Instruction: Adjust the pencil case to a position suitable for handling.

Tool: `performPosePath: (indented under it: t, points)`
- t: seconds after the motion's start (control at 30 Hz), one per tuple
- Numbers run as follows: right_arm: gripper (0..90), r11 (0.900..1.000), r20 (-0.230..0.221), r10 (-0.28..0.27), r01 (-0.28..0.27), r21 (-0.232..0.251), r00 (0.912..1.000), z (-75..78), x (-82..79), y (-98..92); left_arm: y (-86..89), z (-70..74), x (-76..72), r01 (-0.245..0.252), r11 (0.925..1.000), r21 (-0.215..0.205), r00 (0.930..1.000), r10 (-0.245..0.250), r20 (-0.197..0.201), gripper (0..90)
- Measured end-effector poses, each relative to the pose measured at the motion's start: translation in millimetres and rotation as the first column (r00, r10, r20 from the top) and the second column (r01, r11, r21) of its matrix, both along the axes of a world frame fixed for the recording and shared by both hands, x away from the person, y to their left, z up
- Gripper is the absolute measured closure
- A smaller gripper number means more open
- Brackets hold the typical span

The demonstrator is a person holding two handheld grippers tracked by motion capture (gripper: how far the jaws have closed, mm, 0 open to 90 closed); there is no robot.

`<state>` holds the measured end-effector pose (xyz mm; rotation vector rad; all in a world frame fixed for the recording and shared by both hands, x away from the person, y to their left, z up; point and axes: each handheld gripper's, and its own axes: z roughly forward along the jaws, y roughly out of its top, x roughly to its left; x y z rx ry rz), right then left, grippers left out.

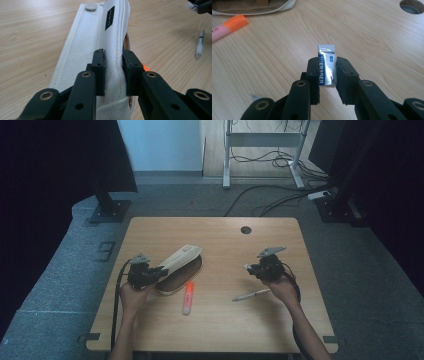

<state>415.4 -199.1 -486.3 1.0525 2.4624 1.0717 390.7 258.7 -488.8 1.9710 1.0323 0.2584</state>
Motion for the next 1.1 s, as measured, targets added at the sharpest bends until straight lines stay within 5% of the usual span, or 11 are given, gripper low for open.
performPosePath:
  t: [1.1]
  points:
    - [72.3,0.996,0.013,0.085,-0.085,-0.004,0.9963,-4.1,27.0,78.7,-0.7,-0.2,-0.1,0.001,1.0000,-0.002,1.0000,-0.001,0.001,73.7]
